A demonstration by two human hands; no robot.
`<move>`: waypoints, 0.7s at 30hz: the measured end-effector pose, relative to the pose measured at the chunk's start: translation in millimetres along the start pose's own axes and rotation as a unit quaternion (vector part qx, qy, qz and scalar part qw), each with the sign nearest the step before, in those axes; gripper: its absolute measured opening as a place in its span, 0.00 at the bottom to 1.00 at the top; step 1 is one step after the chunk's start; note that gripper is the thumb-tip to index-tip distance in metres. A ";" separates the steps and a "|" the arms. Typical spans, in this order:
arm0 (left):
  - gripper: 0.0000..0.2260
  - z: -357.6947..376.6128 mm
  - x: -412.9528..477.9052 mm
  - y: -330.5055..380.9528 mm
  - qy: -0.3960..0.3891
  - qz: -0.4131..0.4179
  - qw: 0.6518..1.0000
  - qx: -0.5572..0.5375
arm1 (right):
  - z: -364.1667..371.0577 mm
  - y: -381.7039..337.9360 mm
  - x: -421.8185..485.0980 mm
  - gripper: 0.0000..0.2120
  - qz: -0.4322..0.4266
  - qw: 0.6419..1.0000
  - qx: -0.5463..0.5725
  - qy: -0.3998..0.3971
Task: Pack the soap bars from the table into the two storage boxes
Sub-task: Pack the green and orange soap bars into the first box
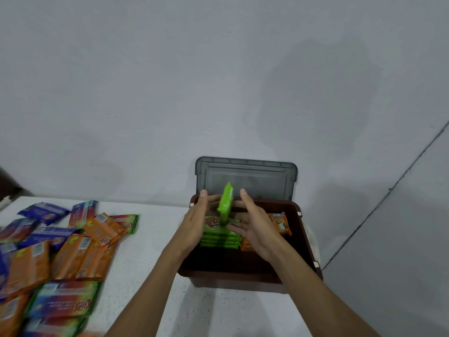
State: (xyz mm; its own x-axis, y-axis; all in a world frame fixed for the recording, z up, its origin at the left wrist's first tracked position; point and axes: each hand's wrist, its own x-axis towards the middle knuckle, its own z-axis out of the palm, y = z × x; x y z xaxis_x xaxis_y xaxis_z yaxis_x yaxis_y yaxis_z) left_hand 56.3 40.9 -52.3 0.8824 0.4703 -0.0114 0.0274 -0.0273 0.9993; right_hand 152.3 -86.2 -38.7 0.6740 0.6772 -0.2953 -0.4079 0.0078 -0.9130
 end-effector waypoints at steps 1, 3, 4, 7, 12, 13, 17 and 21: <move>0.30 -1.7 0.7 1.6 -0.023 -0.014 1.000 -0.007 | -2.1 0.3 1.4 0.23 0.006 1.000 0.012 -0.005; 0.32 -6.7 2.0 2.0 -0.047 -0.022 0.999 0.000 | -6.5 3.2 6.6 0.18 0.013 1.000 0.014 0.007; 0.31 -9.1 1.4 1.1 -0.040 -0.008 0.999 0.019 | -8.0 5.4 10.3 0.14 0.014 1.000 0.008 0.026; 0.26 -21.2 1.6 -8.3 0.110 0.092 0.970 0.195 | -11.4 12.7 19.8 0.09 0.024 0.997 0.015 0.069; 0.30 -36.4 3.6 -37.0 0.168 0.091 0.946 0.261 | -6.5 14.3 32.3 0.06 0.011 0.992 -0.074 0.098; 0.30 -36.3 2.3 -41.1 0.169 0.092 0.951 0.241 | -4.7 15.3 35.1 0.06 0.005 0.990 -0.097 0.098; 0.30 -35.2 1.1 -45.0 0.183 0.098 0.952 0.224 | 6.6 21.4 39.6 0.08 -0.036 0.960 -0.254 0.116; 0.30 -36.5 1.8 -44.9 0.178 0.094 0.950 0.240 | 17.3 19.8 32.0 0.21 -0.092 0.825 -0.528 0.179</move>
State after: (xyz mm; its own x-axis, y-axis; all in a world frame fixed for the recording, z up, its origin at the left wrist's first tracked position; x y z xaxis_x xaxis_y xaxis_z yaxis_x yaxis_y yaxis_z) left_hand 39.5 75.2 -95.8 0.6801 0.6842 0.2634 0.1722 -0.4984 0.8497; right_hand 155.1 -51.6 -61.4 0.8808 0.4733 -0.0150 0.3583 -0.6869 -0.6323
